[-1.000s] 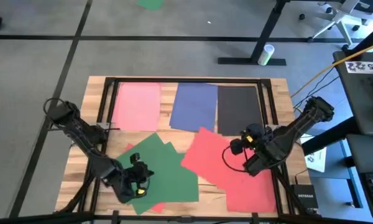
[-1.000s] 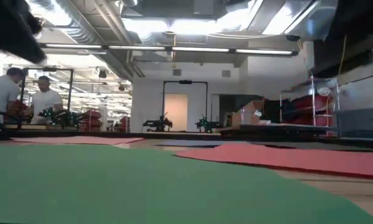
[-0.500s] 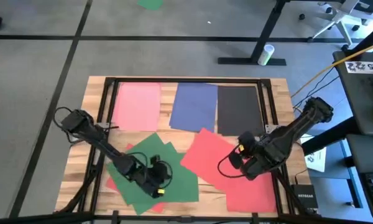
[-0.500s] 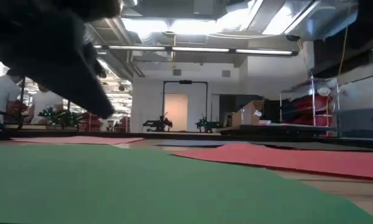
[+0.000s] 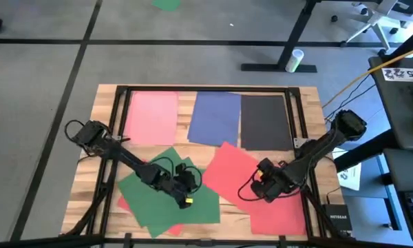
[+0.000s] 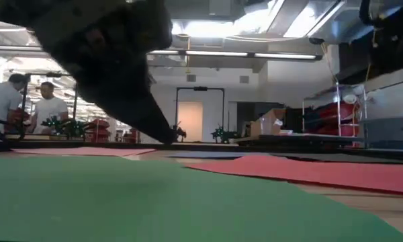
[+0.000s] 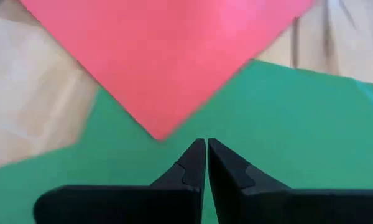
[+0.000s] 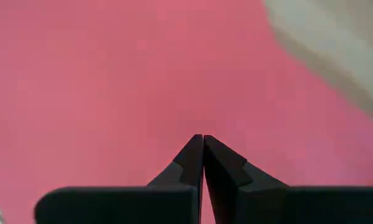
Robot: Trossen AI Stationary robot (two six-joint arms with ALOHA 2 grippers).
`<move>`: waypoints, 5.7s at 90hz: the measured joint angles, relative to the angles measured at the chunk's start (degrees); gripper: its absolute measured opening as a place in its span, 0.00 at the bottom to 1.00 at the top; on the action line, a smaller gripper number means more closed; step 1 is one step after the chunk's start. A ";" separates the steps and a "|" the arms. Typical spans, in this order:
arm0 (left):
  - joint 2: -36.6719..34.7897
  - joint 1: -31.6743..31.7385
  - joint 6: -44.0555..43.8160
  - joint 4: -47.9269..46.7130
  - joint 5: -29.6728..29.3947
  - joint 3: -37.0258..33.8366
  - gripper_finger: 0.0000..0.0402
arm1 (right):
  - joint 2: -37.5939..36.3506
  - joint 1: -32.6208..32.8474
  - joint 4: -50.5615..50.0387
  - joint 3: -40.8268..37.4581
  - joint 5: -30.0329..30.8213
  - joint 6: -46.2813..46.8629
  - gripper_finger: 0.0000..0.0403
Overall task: Organize paper
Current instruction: Stack the red paper on top of the other red paper on the table
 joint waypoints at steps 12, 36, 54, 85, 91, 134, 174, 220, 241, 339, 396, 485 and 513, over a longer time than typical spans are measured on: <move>0.00 1.55 0.67 -0.06 0.05 0.00 0.00 | 0.00 0.00 2.48 -0.80 0.07 -0.34 0.00; 1.87 3.77 2.16 0.61 5.53 0.01 0.00 | 0.00 0.00 12.15 -0.78 3.10 -6.38 0.00; 4.43 4.11 2.87 3.42 9.88 0.07 0.00 | 0.11 0.00 13.95 -0.30 5.65 -8.12 0.00; 5.01 7.38 3.71 4.19 9.60 0.13 0.00 | 0.13 0.00 14.53 -0.30 5.66 -8.13 0.00; 5.02 8.03 3.90 4.41 9.62 0.11 0.00 | 0.15 0.00 14.16 -0.30 5.49 -8.13 0.00; 5.07 10.63 5.08 4.62 9.40 0.07 0.00 | 3.74 5.29 3.44 -0.26 3.84 -1.60 0.00; 5.07 10.63 4.95 4.54 9.38 0.07 0.00 | 3.74 8.76 -3.82 -0.28 -4.92 4.59 0.00; 5.18 11.78 2.57 4.43 3.72 -0.02 0.00 | 3.67 1.42 0.14 5.32 18.94 -8.32 0.00; 5.18 10.89 2.35 3.73 2.70 -0.02 0.00 | 3.67 -4.67 4.09 5.19 16.01 -18.57 0.00; -4.78 -8.30 -6.19 -12.25 -0.06 -0.04 0.00 | 3.67 5.40 -5.35 -2.63 -3.13 0.43 0.00; -4.74 -8.15 -6.24 -12.14 -0.90 -0.04 0.00 | 3.76 12.17 3.52 -0.32 -10.70 5.61 0.00; -4.72 -8.19 -4.47 -11.77 -1.05 0.02 0.00 | 18.22 11.98 21.81 16.42 2.07 -30.02 0.00; -4.72 -9.55 -4.09 -11.75 -1.01 0.02 0.00 | 30.70 11.98 0.55 39.79 1.48 -40.65 0.00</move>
